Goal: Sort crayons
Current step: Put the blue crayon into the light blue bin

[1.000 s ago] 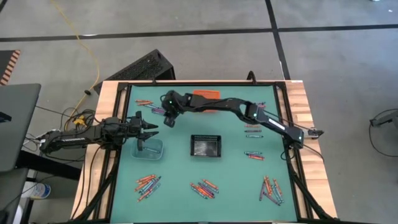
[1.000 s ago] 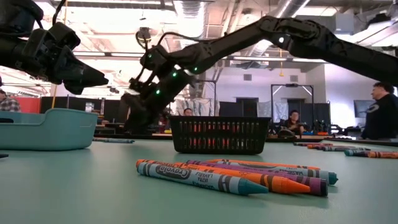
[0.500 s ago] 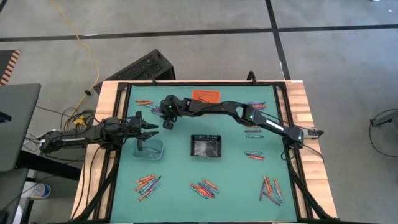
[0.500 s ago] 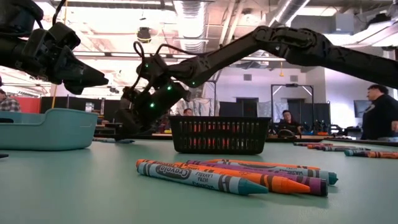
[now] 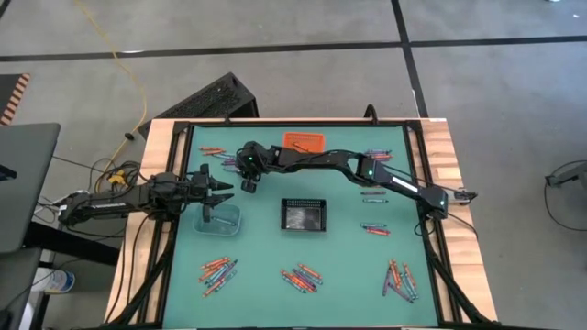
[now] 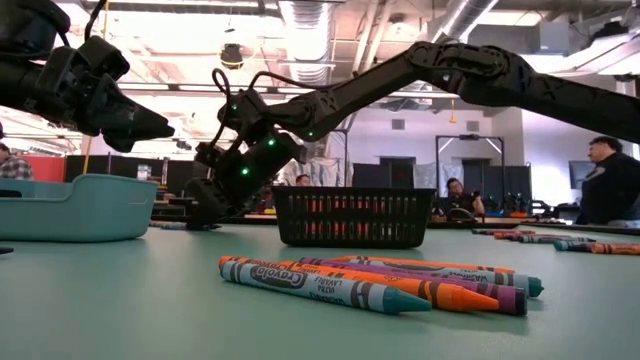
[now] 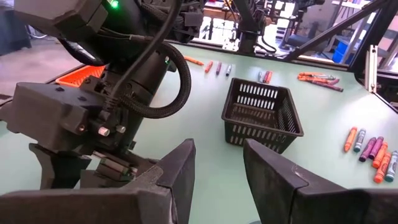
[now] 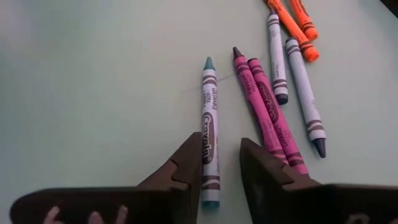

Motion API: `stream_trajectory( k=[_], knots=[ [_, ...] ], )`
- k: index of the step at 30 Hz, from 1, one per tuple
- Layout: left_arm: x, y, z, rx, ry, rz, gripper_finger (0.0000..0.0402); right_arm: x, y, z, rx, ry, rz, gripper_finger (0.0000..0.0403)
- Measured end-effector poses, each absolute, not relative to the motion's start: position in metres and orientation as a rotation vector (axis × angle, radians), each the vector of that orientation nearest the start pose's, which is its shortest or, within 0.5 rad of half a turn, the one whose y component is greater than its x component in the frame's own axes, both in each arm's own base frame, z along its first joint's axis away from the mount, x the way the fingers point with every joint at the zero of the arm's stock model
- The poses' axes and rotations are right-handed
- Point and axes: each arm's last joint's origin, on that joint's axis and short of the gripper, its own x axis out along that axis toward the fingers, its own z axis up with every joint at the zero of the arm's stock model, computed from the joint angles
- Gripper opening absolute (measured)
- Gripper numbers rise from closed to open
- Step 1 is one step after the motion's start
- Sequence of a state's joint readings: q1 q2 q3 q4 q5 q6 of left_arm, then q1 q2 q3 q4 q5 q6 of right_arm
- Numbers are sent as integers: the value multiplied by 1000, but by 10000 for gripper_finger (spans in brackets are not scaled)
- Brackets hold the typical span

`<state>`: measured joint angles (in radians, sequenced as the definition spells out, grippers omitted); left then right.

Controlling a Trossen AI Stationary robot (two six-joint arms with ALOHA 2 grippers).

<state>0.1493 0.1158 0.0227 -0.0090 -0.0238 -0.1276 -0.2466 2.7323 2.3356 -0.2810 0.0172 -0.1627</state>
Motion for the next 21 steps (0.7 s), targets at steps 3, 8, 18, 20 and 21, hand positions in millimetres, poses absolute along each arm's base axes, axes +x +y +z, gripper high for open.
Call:
stream_trajectory(
  k=[3,8,18,20,21],
  knots=[
    [102,16,161,-134,91,179,125,568,-143,107,-76,708,-199,99],
    [102,16,161,-134,91,179,125,568,-140,106,-85,730,-198,67],
    [102,16,161,-134,91,179,125,566,-142,108,-54,740,-205,10],
    [102,16,161,-134,91,179,125,564,-143,111,-30,745,-194,9],
    [102,16,161,-134,91,179,125,563,-145,112,-12,743,-190,8]
  ],
)
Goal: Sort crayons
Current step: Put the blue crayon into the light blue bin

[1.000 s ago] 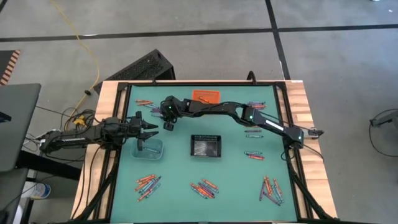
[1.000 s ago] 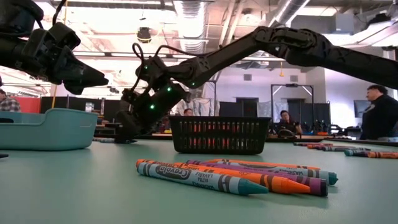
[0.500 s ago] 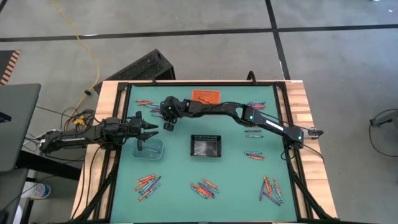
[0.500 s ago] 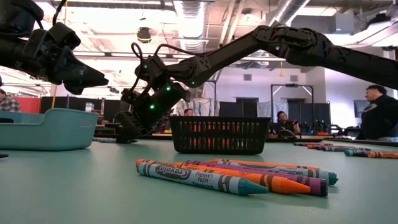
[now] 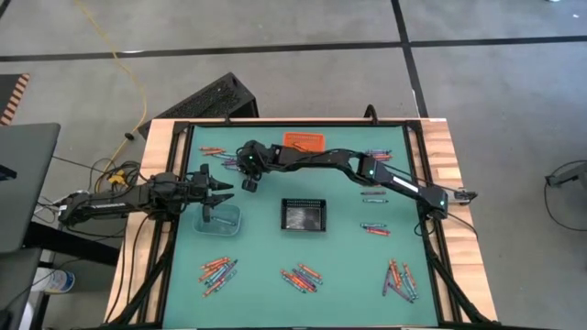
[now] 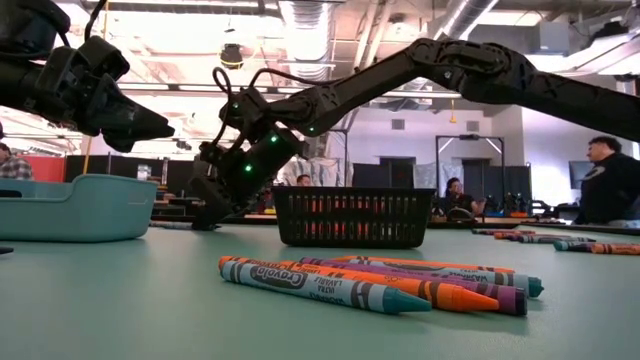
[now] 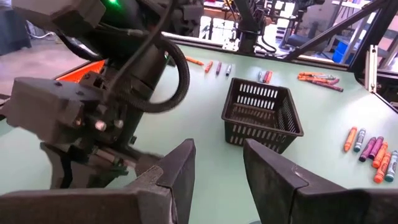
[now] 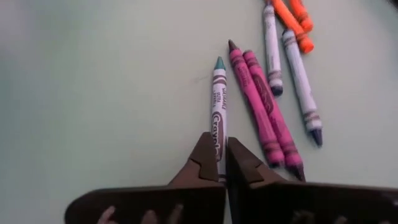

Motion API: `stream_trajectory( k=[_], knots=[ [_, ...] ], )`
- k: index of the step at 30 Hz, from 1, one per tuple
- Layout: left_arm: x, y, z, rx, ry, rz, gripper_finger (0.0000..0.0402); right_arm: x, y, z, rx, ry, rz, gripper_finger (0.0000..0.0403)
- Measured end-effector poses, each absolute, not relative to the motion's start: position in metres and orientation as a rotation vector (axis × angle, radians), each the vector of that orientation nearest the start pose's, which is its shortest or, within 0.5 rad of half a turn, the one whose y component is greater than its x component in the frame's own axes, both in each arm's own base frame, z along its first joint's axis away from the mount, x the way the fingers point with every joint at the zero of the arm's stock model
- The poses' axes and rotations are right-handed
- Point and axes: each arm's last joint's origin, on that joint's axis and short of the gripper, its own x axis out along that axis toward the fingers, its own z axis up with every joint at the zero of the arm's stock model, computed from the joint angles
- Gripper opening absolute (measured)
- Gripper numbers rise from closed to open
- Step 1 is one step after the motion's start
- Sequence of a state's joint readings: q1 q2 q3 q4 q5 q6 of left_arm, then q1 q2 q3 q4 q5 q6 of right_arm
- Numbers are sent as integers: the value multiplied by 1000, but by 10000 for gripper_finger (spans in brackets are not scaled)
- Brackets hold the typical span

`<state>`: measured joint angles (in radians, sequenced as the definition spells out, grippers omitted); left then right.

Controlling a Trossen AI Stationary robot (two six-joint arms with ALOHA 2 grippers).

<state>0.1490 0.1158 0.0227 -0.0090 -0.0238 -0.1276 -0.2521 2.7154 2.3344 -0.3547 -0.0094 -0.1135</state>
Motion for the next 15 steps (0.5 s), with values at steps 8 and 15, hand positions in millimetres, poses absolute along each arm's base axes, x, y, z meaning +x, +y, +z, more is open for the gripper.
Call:
stream_trajectory(
  k=[8,15],
  knots=[
    [102,16,161,-134,91,179,125,559,-143,140,54,735,-191,5],
    [102,16,161,-134,91,179,125,548,-130,175,28,795,-166,4]
  ],
)
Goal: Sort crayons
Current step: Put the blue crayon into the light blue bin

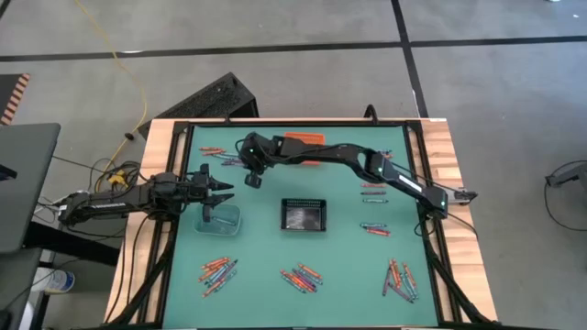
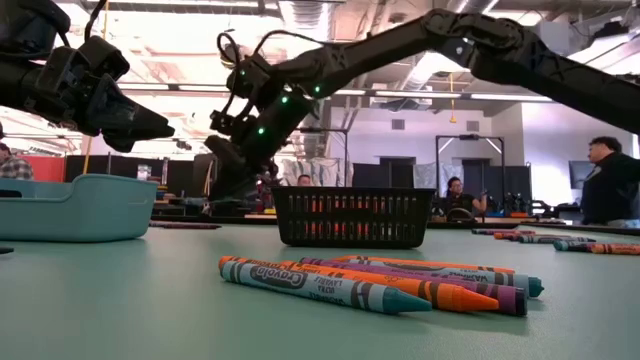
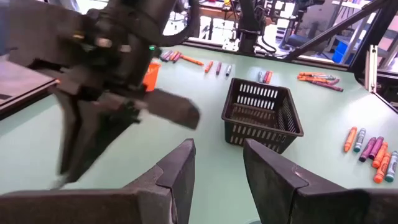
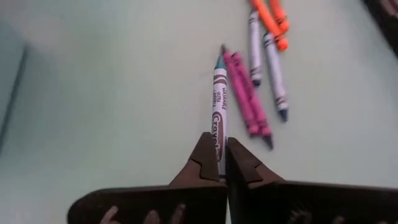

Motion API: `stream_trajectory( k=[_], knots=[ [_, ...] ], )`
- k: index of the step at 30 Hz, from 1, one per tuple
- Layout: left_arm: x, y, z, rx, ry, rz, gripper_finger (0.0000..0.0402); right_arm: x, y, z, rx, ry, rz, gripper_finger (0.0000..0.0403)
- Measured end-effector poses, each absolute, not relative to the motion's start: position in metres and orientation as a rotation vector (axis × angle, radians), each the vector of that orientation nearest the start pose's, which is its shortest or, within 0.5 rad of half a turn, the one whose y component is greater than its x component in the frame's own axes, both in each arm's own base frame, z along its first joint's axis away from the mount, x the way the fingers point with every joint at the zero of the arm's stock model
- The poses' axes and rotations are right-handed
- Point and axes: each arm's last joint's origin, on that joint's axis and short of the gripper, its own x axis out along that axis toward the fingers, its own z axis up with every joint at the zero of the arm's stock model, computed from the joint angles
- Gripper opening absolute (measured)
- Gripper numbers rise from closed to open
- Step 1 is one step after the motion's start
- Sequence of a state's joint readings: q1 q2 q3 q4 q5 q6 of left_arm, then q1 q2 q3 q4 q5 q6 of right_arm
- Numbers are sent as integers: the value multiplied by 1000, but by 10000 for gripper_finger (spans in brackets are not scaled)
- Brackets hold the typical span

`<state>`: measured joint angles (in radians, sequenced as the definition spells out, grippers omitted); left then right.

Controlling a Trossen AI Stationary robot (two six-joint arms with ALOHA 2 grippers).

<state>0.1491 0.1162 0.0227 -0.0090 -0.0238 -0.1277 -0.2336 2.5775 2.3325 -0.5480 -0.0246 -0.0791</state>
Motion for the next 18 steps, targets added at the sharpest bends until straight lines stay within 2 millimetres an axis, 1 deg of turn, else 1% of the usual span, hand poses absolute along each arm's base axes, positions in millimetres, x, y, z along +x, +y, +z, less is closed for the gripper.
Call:
stream_trajectory(
  k=[5,9,11,15,18],
  knots=[
    [102,16,161,-134,91,179,125,539,-106,188,-11,897,-109,4],
    [102,16,161,-134,91,179,125,534,-85,189,-43,988,-61,4],
    [102,16,161,-134,91,179,125,534,-70,188,-77,1008,-51,4],
    [102,16,161,-134,91,179,125,533,-36,195,-175,1037,-69,4],
    [102,16,161,-134,91,179,125,529,-17,200,-210,1068,-54,4]
  ],
)
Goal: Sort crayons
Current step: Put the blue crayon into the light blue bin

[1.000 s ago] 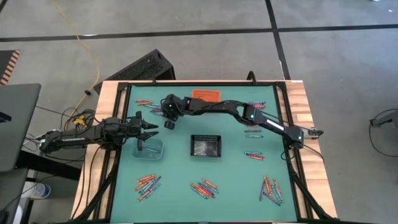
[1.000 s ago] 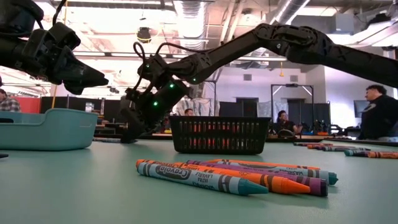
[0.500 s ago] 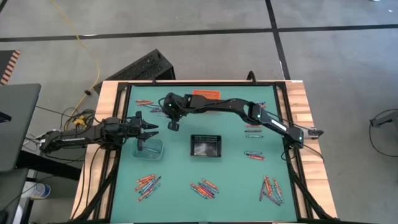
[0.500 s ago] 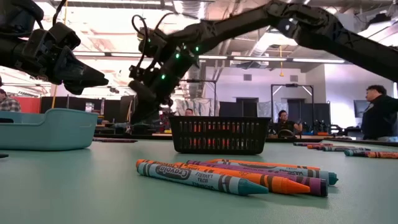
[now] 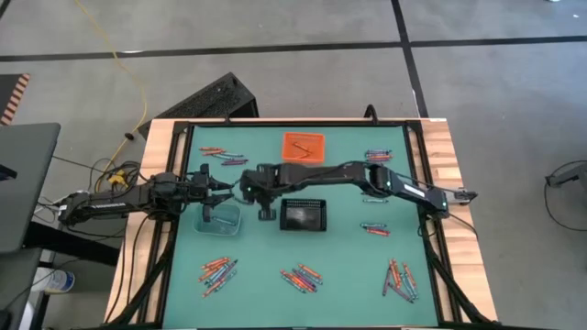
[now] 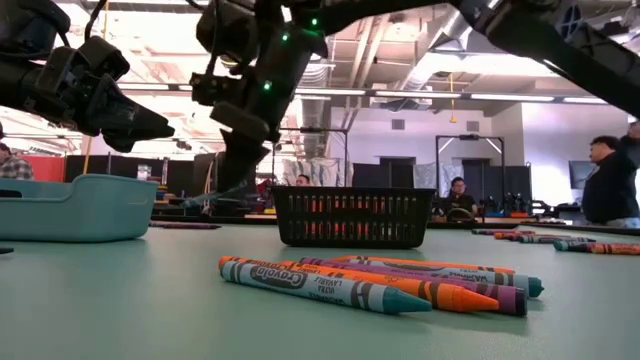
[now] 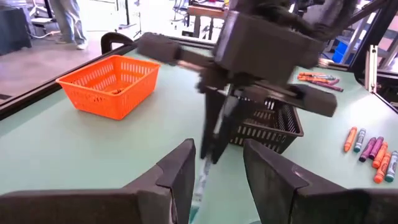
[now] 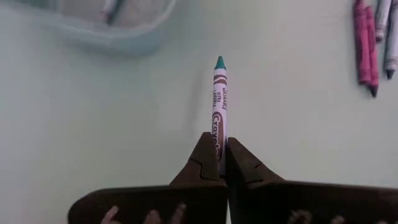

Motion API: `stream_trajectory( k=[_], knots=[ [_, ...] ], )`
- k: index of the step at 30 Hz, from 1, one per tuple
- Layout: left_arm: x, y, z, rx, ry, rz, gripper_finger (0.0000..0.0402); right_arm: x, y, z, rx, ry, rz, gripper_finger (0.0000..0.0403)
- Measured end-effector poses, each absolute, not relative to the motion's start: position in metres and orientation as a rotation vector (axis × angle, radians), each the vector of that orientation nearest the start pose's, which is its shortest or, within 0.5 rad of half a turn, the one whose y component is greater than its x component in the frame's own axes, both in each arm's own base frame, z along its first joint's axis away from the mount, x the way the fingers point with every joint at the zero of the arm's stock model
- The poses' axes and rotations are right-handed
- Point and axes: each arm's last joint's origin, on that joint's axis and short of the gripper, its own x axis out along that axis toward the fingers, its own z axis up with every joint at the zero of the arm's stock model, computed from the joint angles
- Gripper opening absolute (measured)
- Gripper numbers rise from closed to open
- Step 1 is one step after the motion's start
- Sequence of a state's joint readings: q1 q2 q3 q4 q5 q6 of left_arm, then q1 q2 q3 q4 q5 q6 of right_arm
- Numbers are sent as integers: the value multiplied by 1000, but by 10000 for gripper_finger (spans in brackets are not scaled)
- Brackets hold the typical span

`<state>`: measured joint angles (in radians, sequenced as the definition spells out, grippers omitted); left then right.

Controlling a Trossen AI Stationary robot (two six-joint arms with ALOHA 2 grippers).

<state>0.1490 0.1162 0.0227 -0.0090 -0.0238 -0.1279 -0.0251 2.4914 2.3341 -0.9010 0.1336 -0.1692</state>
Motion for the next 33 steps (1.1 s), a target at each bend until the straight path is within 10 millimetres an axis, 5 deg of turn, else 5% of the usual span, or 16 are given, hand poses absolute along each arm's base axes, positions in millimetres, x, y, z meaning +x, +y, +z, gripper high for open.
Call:
stream_trajectory(
  k=[8,19,25,33],
  knots=[
    [102,16,161,-134,91,179,125,521,31,219,-343,1051,-56,4],
    [102,16,161,-134,91,179,125,531,82,237,-420,806,41,4],
    [102,16,161,-134,91,179,125,553,88,232,-391,590,129,4],
    [102,16,161,-134,93,179,125,569,78,211,-340,506,172,7]
  ],
)
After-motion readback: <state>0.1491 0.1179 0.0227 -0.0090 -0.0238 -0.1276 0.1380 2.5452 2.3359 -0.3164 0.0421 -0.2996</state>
